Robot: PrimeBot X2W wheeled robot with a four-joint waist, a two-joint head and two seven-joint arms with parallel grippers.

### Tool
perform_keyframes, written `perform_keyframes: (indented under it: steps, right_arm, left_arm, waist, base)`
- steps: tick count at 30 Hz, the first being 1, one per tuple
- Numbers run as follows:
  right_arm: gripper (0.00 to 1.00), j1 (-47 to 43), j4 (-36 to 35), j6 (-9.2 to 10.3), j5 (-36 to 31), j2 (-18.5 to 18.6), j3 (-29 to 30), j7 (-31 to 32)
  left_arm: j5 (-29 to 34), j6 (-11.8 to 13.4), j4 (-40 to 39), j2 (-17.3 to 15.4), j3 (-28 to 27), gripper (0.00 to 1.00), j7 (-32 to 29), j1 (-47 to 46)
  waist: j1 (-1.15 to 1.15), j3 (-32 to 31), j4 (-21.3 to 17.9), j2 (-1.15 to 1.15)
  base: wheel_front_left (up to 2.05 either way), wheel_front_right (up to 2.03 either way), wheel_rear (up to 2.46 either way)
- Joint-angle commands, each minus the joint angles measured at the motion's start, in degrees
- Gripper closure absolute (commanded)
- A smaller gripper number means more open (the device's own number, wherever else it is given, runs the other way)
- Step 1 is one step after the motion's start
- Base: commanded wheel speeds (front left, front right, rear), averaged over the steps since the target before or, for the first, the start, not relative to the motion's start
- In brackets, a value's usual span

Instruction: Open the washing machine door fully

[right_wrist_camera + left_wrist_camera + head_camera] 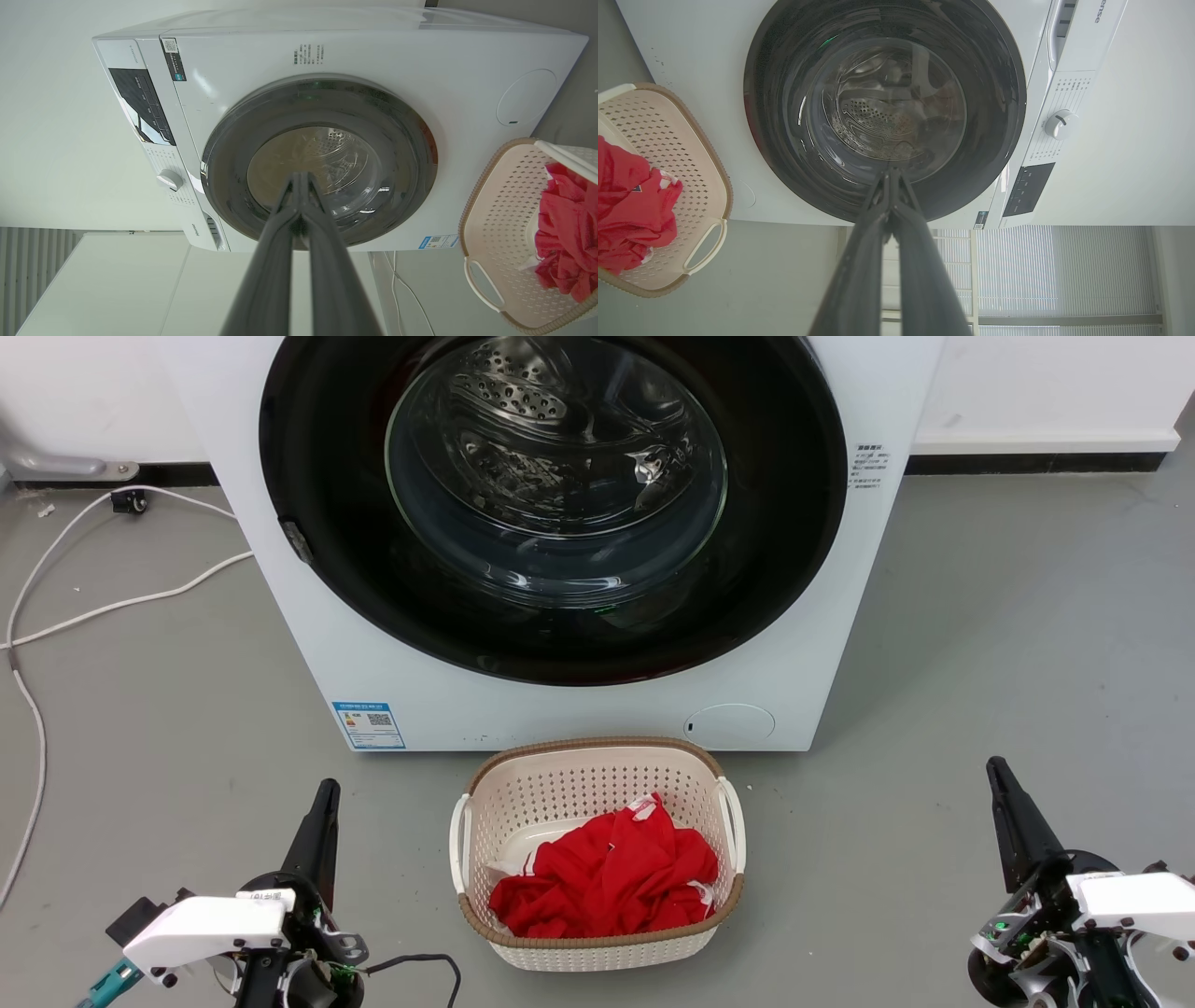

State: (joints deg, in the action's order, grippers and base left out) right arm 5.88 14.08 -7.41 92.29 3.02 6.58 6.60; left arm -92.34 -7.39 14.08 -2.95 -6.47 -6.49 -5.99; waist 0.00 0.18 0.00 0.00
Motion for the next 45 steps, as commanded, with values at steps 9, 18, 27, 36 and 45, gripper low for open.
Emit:
perform_keyframes:
  steps: [9,18,27,36,45]
  right_arm:
    - [1.00,0.7,0.0,-0.15,-0.1,-0.2,0.1,0.1]
    - [1.00,0.7,0.0,-0.15,0.0,-0.2,0.1,0.1]
    - [0.00,-0.7,-0.2,0.02,-0.1,0.0,-0.2,-1.0]
    - [0.00,-1.7,-2.0,0.00,-4.7,0.1,-0.7,-3.7]
    - [0.00,-2.5,-5.1,-0.01,-19.9,0.3,-1.0,-6.0]
  left_arm:
    - [0.3,-0.2,0.0,0.1,-0.2,1.00,-0.2,-0.4]
    - [0.3,-0.2,0.0,0.1,-0.2,1.00,-0.2,-0.4]
    - [0.3,0.0,0.2,0.1,1.2,0.00,1.0,-0.1]
    - [4.9,0.0,-0.7,0.1,3.3,0.00,3.7,-1.1]
    - [15.9,0.0,-2.7,0.0,4.4,0.00,5.9,-1.4]
  waist:
    - [0.00,0.0,0.0,0.00]
    - [0.00,0.0,0.0,0.00]
    - [0.00,0.0,0.0,0.00]
    - [0.00,0.0,-0.1,0.00]
    - [0.00,0.0,0.0,0.00]
  base:
    - [0.00,0.00,0.00]
    - [0.00,0.00,0.00]
    - [0.00,0.00,0.00]
    - [0.00,0.00,0.00]
    - [0.00,0.00,0.00]
